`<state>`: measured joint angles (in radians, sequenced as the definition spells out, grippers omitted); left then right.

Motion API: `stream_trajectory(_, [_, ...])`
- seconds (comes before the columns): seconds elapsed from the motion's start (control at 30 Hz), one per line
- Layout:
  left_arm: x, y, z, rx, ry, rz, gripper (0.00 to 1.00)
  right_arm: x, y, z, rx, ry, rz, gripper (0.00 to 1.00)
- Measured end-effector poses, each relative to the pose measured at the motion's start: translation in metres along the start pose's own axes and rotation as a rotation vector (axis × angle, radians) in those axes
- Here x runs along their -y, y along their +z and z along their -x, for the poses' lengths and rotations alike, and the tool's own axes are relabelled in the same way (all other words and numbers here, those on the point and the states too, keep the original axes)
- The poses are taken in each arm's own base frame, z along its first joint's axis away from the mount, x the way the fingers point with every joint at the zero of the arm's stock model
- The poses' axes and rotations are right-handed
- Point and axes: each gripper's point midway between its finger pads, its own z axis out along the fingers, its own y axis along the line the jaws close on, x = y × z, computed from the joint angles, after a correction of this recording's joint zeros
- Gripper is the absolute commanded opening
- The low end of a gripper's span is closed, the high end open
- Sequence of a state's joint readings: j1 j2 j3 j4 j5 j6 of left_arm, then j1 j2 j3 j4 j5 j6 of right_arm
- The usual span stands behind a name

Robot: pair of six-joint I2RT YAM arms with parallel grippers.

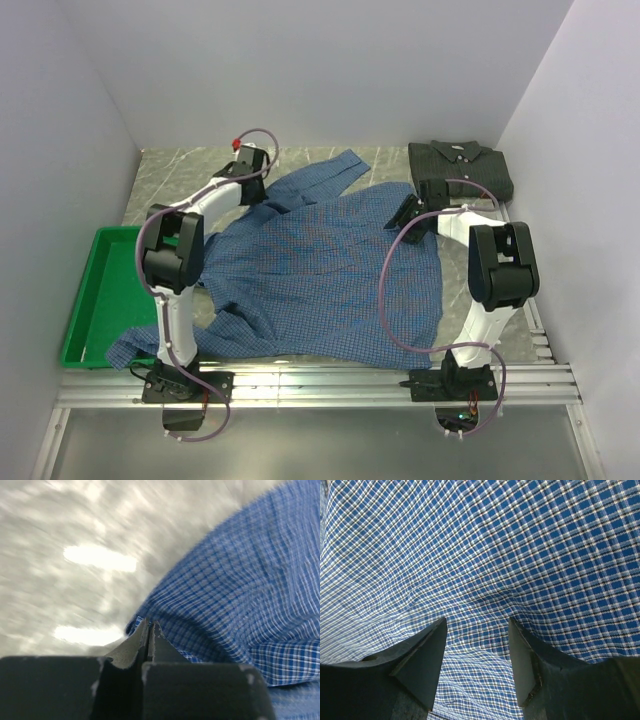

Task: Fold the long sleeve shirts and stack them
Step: Flatten the shirt out

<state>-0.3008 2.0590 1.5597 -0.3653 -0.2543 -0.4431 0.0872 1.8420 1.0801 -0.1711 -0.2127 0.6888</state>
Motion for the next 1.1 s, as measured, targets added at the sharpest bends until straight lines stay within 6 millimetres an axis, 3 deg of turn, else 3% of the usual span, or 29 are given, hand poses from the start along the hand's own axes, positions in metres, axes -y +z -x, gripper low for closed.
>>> stream_trajectory(0.23, [-0.05, 0.007, 0.042, 0.1, -0.054, 0.107, 0.05, 0.009, -0.003, 0.006, 0.011, 0.043, -0.018, 0.6])
stream_trajectory(0.4, [-0.069, 0.004, 0.076, 0.181, -0.106, 0.15, 0.06, 0.012, -0.004, 0.008, 0.014, 0.048, -0.028, 0.6])
stream_trajectory(0.5, [-0.077, 0.009, 0.083, 0.196, -0.139, 0.173, 0.13, 0.013, -0.004, 0.008, 0.015, 0.049, -0.031, 0.6])
stream_trajectory(0.63, [-0.083, 0.021, 0.074, 0.172, -0.16, 0.185, 0.21, 0.013, -0.005, 0.008, 0.015, 0.045, -0.03, 0.6])
stream_trajectory(0.7, [-0.084, 0.024, 0.071, 0.163, -0.164, 0.178, 0.29, 0.013, -0.005, 0.008, 0.014, 0.033, -0.031, 0.6])
stream_trajectory(0.8, [-0.078, 0.024, 0.079, 0.176, -0.181, 0.141, 0.53, 0.014, -0.012, 0.009, 0.013, -0.001, -0.04, 0.6])
stream_trajectory(0.83, [-0.074, 0.021, 0.084, 0.191, -0.192, 0.121, 0.71, 0.013, -0.015, 0.01, 0.016, -0.012, -0.04, 0.6])
stream_trajectory(0.93, [-0.062, 0.002, 0.095, 0.22, -0.228, 0.057, 0.91, 0.002, -0.036, 0.019, 0.056, -0.058, -0.019, 0.59])
stream_trajectory(1.03, [-0.049, -0.042, 0.104, 0.249, -0.266, -0.002, 0.92, -0.018, -0.06, 0.034, 0.119, -0.103, 0.038, 0.58])
stream_trajectory(1.1, [-0.037, -0.082, 0.106, 0.272, -0.292, -0.047, 0.91, -0.034, -0.071, 0.046, 0.152, -0.128, 0.081, 0.57])
